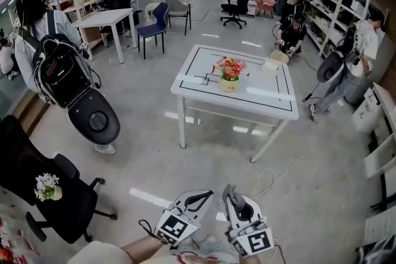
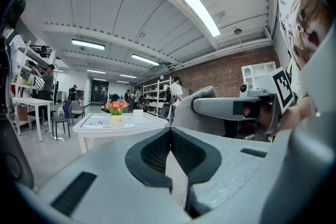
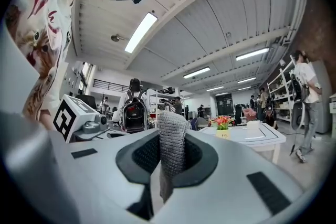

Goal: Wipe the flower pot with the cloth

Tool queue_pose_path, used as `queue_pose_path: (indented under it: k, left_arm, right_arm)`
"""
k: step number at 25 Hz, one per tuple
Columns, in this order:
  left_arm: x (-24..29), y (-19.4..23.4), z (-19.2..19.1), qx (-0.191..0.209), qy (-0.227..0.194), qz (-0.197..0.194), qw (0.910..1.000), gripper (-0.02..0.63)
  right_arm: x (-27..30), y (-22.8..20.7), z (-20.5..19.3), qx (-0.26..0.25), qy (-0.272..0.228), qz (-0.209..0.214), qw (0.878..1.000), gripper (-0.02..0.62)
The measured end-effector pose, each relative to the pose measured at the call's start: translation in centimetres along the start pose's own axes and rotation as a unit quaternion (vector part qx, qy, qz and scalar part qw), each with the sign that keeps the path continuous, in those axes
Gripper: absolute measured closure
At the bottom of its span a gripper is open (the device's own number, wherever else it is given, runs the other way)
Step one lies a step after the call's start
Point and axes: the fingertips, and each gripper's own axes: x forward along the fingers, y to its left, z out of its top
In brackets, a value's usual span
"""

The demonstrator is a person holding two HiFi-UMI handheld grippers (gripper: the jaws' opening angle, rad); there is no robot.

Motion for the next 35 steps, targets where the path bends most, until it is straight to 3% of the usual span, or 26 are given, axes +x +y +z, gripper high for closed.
queue_pose_path:
  k: [5,10,15,35]
  left_arm:
    - [-1.1,-1.9,1.7,0.022,-0.013,-0.005,0.9997,0.603]
    - [-1.2,-2.3,2.7,0.025,-0.025,0.004,0.9994,0.603]
    - [-1.0,-2.8,2.9,0.023,-0.027,0.019,0.9992,0.603]
    - [0.6,-3.7,3.0,0.028,-0.021,0.023,0.9991,0.603]
  right_arm:
    - [-1.2,1.9,1.4,-0.024,0.005,0.024,0.999,0.568]
    - [-1.5,1.7,3.8,-0.040,-0.022,0.021,0.999,0.569]
    - [-2.1,2.3,3.7,-0.043,-0.015,0.047,0.998,0.569]
    - [-3.5,0.6,3.8,-0.040,-0.022,0.041,0.998,0.569]
